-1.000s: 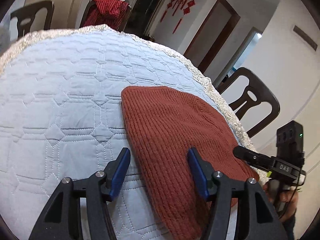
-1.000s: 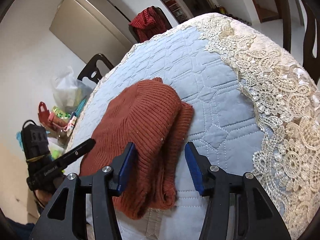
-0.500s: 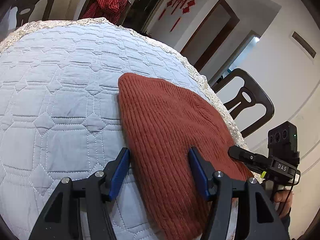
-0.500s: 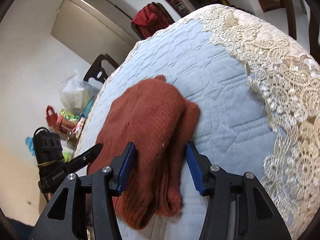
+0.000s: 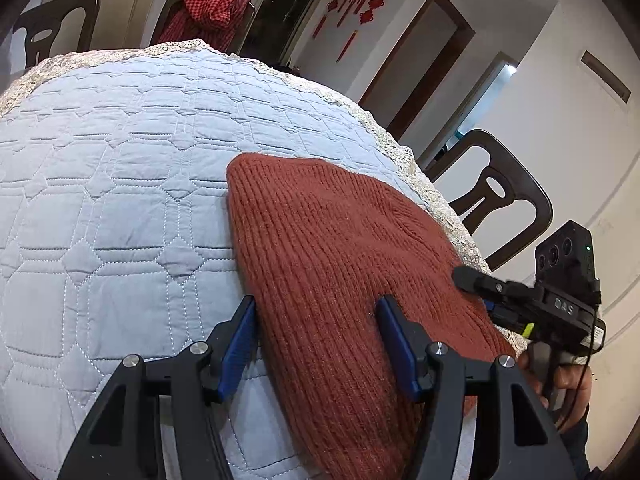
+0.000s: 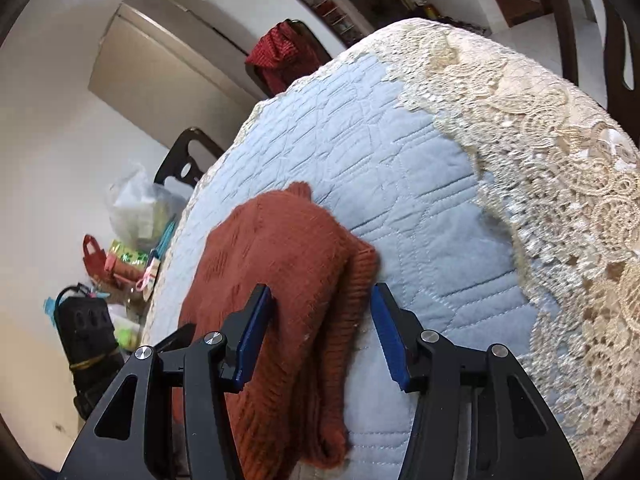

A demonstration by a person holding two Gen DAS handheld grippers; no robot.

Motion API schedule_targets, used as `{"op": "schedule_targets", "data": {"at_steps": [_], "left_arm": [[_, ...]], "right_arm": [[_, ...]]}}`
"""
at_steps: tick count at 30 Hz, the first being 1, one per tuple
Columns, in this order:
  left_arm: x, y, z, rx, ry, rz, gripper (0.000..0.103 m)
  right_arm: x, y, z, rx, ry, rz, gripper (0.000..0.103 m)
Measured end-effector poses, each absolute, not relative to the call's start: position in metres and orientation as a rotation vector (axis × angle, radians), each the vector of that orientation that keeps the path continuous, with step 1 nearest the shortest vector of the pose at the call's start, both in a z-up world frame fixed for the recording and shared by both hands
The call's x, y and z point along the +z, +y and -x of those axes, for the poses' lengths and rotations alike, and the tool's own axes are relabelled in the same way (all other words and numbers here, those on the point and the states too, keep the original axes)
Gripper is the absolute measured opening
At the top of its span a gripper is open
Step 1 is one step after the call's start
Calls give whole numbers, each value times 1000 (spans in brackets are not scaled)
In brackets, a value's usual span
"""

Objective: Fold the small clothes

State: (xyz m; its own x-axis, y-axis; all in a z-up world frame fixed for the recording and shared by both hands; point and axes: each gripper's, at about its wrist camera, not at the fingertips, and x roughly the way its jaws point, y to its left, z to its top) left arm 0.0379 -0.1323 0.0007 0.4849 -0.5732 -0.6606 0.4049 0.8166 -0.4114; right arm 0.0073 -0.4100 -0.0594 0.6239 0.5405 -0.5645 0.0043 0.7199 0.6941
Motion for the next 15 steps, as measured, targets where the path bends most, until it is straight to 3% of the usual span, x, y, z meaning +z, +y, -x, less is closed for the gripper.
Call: {"op": "schedule_targets", "data": {"at_steps": [6,12,15], "left_arm": [[1,-134,-38,-600,879,199,64],[5,-140,-36,-589,871,163,59],[9,-143,-34,-584,857,136,51]], "right_arm": [[-61,-403,-2,398,869,-718,52],[-61,-403,-5,399,877,-716,38],[-57,-401,-4,404,867,-707,32]]}}
